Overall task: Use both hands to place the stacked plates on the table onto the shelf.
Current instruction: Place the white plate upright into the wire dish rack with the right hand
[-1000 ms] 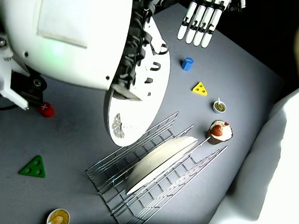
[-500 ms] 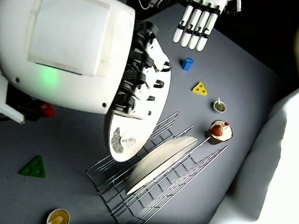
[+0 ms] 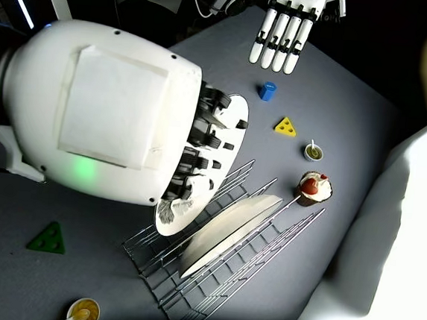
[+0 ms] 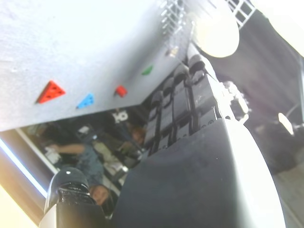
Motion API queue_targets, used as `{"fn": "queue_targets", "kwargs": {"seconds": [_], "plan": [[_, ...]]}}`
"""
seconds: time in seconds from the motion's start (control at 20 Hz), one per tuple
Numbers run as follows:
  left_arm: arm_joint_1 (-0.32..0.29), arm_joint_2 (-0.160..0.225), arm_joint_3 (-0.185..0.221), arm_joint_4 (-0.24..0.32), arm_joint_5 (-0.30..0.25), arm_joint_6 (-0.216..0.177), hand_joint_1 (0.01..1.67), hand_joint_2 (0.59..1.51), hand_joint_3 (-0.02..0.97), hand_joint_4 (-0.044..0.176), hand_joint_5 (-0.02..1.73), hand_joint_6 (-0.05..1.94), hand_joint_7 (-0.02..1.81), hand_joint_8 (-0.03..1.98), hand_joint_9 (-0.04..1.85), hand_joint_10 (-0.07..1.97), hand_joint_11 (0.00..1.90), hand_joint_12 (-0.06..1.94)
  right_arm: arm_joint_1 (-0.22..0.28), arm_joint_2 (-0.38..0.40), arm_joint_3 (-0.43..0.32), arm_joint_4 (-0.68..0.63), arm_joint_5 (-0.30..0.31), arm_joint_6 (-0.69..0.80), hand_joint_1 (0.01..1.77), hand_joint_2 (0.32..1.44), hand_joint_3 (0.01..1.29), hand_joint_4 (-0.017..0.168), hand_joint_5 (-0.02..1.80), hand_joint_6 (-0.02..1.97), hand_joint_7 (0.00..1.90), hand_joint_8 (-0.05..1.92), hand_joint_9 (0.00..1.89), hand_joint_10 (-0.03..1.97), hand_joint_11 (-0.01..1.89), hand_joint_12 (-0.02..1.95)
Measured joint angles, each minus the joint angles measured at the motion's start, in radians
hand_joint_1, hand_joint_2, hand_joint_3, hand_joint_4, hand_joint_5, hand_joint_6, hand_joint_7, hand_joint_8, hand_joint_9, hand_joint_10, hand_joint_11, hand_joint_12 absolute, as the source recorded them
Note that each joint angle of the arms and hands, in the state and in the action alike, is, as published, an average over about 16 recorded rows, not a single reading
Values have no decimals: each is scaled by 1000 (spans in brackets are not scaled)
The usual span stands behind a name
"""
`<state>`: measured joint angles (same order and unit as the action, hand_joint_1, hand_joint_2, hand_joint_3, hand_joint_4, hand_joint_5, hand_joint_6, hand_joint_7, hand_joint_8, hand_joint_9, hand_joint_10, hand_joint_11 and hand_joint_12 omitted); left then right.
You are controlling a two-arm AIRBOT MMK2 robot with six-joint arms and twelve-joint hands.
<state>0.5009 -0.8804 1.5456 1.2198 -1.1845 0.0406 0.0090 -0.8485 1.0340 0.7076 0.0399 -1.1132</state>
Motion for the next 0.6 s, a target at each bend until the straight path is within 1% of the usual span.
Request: {"fn": "queue_targets", "kwargs": {"seconds": [0.25,0.6], "plan": [[2,1,-14,-11,1,1,67,937,17,-1,77,8,103,3,111,9,113,10,-25,-23,20,32,13,-1,1473,936,12,-7,923,880,1129,505,1165,609,1026,1301],[8,1,-38,-17,7,5,61,938,17,-1,79,8,111,3,114,9,116,10,-49,-58,54,57,31,1,1479,937,11,-8,908,880,1106,547,1165,630,1029,1311]]}}
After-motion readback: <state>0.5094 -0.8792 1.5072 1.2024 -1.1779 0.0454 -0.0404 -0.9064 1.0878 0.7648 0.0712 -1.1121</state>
